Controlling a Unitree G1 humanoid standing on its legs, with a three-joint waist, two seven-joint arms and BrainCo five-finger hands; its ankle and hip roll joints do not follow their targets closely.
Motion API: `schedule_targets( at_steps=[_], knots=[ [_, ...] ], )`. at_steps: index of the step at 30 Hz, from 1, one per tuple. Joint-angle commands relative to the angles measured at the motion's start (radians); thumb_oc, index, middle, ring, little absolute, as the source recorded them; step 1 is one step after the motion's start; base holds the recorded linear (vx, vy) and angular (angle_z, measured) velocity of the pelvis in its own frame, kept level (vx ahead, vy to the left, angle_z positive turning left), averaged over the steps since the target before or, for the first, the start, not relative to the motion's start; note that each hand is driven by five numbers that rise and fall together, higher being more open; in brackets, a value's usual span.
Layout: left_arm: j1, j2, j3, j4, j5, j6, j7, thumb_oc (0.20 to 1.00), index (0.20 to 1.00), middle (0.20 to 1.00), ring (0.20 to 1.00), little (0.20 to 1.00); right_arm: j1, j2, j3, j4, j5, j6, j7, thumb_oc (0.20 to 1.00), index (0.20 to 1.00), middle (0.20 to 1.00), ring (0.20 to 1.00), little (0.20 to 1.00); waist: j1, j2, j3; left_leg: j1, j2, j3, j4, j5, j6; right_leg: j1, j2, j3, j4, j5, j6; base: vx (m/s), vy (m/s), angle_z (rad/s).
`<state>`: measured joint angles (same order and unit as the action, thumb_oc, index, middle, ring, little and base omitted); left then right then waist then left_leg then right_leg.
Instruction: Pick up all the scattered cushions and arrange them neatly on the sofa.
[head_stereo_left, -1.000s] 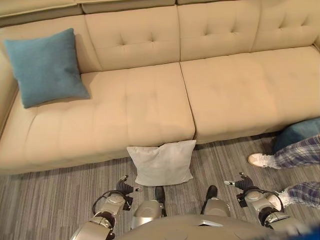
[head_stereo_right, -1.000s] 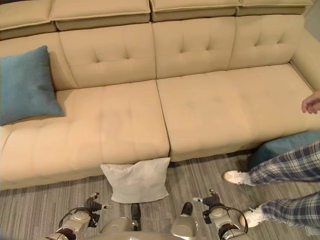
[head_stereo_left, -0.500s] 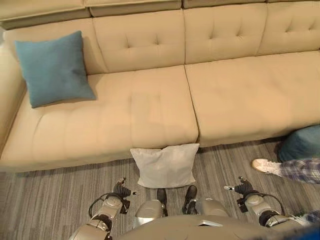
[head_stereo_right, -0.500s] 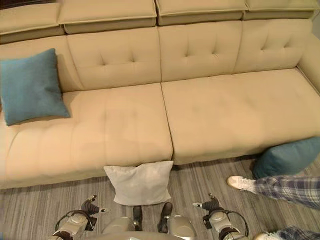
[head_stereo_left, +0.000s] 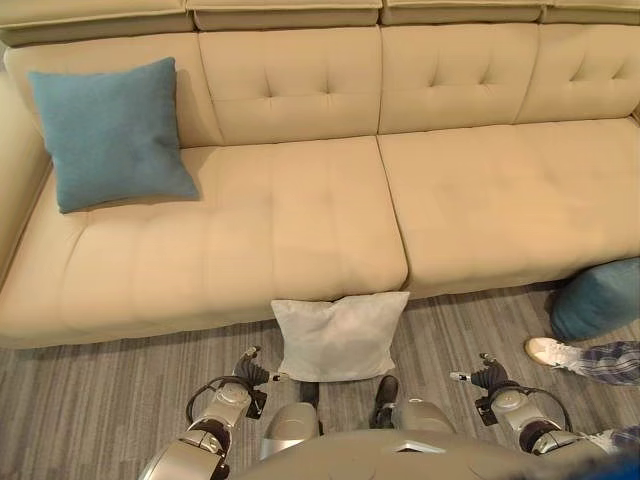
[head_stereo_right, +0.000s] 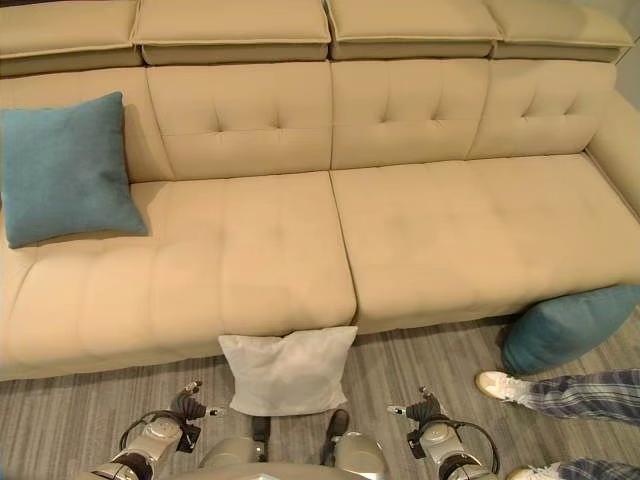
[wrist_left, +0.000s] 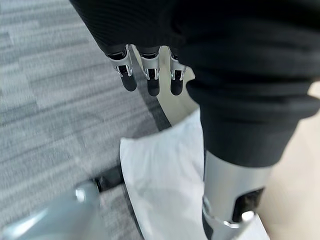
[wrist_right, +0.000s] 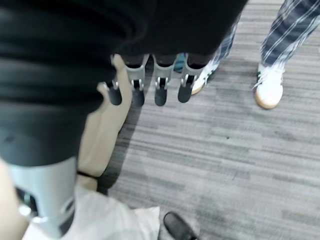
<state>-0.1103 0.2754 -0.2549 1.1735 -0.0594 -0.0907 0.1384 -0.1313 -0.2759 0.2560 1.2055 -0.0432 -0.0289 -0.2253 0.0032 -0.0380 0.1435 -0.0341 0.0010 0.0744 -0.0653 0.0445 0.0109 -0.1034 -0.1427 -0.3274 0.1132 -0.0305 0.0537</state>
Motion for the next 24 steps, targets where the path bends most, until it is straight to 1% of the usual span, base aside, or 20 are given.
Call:
schedule_targets(
  at_steps=[1,2,5,7,10,12,13,14,15,18,21,22,24],
  knots=[
    [-0.046,0.016,0.017,-0.041,-0.036,-0.025,0.043,1.000,1.000,1.000,1.000,1.000,-0.047,-0.009,0.005,-0.005,0.028,-0.012,-0.028,1.000,1.000,1.000,1.000,1.000,0.020,-0.027,0.037,-0.041,-0.007,0.012,0.043,-0.076,-0.038,0.003,-0.028,0.077,-0.081,0.070,0.108,-0.09,0.056,0.00],
    [-0.047,0.016,0.017,-0.041,-0.036,-0.025,0.043,1.000,1.000,1.000,1.000,1.000,-0.048,-0.009,0.005,-0.005,0.028,-0.012,-0.028,1.000,1.000,1.000,1.000,1.000,0.020,-0.027,0.036,-0.043,-0.007,0.012,0.044,-0.076,-0.038,0.001,-0.028,0.077,-0.080,0.070,0.108,-0.20,0.050,0.06],
    [-0.118,0.023,0.014,-0.082,-0.109,-0.050,0.082,1.000,1.000,1.000,1.000,1.000,-0.115,-0.009,0.017,-0.040,0.063,-0.014,-0.066,1.000,1.000,1.000,1.000,1.000,0.028,-0.023,0.107,-0.157,-0.010,0.019,0.079,-0.061,-0.037,-0.114,-0.057,0.079,-0.045,0.096,0.105,-0.28,0.017,0.05],
    [-0.138,0.021,0.006,-0.093,-0.131,-0.060,0.095,1.000,1.000,1.000,1.000,1.000,-0.134,-0.012,0.021,-0.048,0.072,-0.014,-0.080,1.000,1.000,1.000,1.000,1.000,0.034,-0.021,0.127,-0.203,-0.008,0.021,0.096,-0.056,-0.039,-0.156,-0.064,0.076,-0.033,0.101,0.099,-0.20,-0.022,0.05],
    [-0.177,0.020,-0.001,-0.119,-0.176,-0.077,0.125,1.000,1.000,1.000,1.000,1.000,-0.173,-0.012,0.025,-0.073,0.095,-0.021,-0.114,1.000,1.000,1.000,1.000,1.000,0.037,-0.017,0.158,-0.283,-0.008,0.018,0.115,-0.034,-0.044,-0.231,-0.074,0.073,-0.012,0.111,0.093,-0.16,-0.032,0.03],
    [-0.207,0.026,-0.006,-0.157,-0.220,-0.096,0.150,1.000,1.000,1.000,1.000,1.000,-0.211,-0.021,0.024,-0.111,0.117,-0.030,-0.152,1.000,1.000,1.000,1.000,1.000,0.037,-0.010,0.182,-0.363,-0.009,0.016,0.130,-0.015,-0.046,-0.315,-0.080,0.068,0.016,0.117,0.090,-0.14,-0.035,0.01],
    [-0.219,0.027,-0.008,-0.167,-0.233,-0.100,0.157,1.000,1.000,1.000,1.000,1.000,-0.223,-0.024,0.020,-0.124,0.127,-0.033,-0.166,1.000,1.000,1.000,1.000,1.000,0.039,-0.006,0.188,-0.376,-0.001,0.010,0.137,-0.033,-0.057,-0.334,-0.076,0.073,0.031,0.095,0.098,-0.05,-0.021,0.11],
    [-0.227,0.026,-0.010,-0.177,-0.243,-0.105,0.161,1.000,1.000,1.000,1.000,1.000,-0.234,-0.025,0.018,-0.136,0.135,-0.036,-0.175,1.000,1.000,1.000,1.000,1.000,0.039,-0.003,0.189,-0.404,0.002,0.009,0.145,-0.029,-0.059,-0.359,-0.079,0.071,0.039,0.095,0.097,-0.07,-0.038,0.14],
    [-0.256,0.030,-0.014,-0.190,-0.263,-0.112,0.180,1.000,1.000,1.000,1.000,1.000,-0.265,-0.031,0.016,-0.156,0.150,-0.042,-0.204,1.000,1.000,1.000,1.000,1.000,0.036,0.000,0.204,-0.461,0.007,0.006,0.160,-0.019,-0.064,-0.418,-0.084,0.067,0.057,0.101,0.099,-0.18,-0.032,0.13],
    [-0.317,0.037,-0.020,-0.216,-0.294,-0.131,0.214,1.000,1.000,1.000,1.000,1.000,-0.335,-0.041,-0.005,-0.197,0.190,-0.074,-0.262,1.000,1.000,1.000,1.000,1.000,0.027,-0.002,0.213,-0.601,0.013,-0.004,0.181,0.003,-0.079,-0.544,-0.087,0.071,0.065,0.115,0.101,-0.15,-0.038,0.10],
    [-0.354,0.046,-0.025,-0.246,-0.304,-0.138,0.228,1.000,1.000,1.000,1.000,1.000,-0.376,-0.049,-0.023,-0.229,0.215,-0.093,-0.292,1.000,1.000,1.000,1.000,1.000,0.020,-0.002,0.215,-0.695,0.015,-0.016,0.199,0.013,-0.084,-0.634,-0.092,0.072,0.086,0.120,0.103,-0.09,-0.016,0.14],
    [-0.395,0.056,-0.031,-0.259,-0.306,-0.140,0.236,1.000,1.000,1.000,1.000,1.000,-0.415,-0.058,-0.031,-0.244,0.234,-0.107,-0.311,1.000,1.000,1.000,1.000,1.000,0.016,0.003,0.221,-0.750,0.017,-0.019,0.206,0.018,-0.090,-0.688,-0.095,0.077,0.093,0.122,0.105,-0.10,-0.011,0.05],
    [-0.429,0.065,-0.035,-0.276,-0.304,-0.144,0.247,1.000,1.000,1.000,1.000,1.000,-0.443,-0.065,-0.036,-0.266,0.242,-0.119,-0.326,1.000,1.000,1.000,1.000,1.000,0.011,0.005,0.220,-0.806,0.017,-0.026,0.213,0.024,-0.094,-0.743,-0.097,0.077,0.105,0.124,0.105,-0.08,-0.009,0.03]
  ],
)
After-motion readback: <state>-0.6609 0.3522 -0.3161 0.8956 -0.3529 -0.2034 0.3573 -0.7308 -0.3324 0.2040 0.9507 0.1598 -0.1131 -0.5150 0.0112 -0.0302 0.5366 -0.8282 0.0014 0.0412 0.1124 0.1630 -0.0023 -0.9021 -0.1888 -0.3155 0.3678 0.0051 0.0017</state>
